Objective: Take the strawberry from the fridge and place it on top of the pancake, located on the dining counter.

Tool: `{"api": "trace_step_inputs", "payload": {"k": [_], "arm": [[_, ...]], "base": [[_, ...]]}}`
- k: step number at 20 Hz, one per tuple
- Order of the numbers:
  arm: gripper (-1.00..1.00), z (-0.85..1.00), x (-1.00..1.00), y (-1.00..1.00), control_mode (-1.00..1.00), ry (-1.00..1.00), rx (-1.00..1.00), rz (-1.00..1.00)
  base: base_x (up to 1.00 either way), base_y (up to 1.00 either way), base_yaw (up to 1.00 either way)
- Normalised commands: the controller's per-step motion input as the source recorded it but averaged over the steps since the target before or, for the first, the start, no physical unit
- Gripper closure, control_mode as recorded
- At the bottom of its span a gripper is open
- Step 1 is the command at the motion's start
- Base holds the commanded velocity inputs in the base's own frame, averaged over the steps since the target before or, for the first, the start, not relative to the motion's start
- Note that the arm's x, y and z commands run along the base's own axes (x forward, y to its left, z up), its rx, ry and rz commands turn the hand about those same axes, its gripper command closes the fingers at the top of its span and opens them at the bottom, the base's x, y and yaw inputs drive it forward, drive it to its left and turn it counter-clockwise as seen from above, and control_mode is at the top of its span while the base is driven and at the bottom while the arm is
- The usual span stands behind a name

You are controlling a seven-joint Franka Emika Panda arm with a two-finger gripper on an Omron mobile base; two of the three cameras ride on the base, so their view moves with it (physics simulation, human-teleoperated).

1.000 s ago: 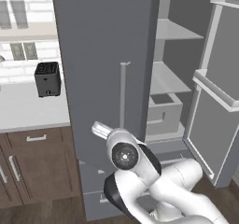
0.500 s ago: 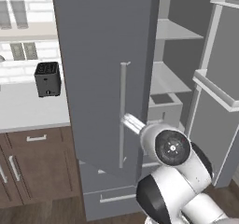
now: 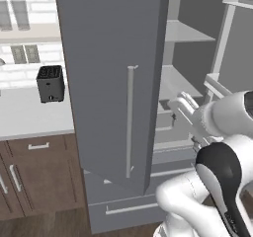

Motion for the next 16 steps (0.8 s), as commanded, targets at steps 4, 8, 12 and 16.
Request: {"api": "trace_step_inputs", "payload": {"k": [4,8,12,16], "arm": [[-1.0,-0.21,0.58,-0.34,-1.0,-0.01,0.3,0.06],[-1.0,-0.2,0.71,-0.02,-1.0,0.0,0.3,0.01],[-1.0,-0.17,0.58,0.0,-1.0,-0.02,0.28,0.01],[-1.0,-0.09,0.18,-0.2,-1.0,-0.13,0.26,0.07]], "base": [[0.0,0.0,0.0],[0.0,0.0,0.0],[0.0,0.0,0.0],[0.0,0.0,0.0]]}}
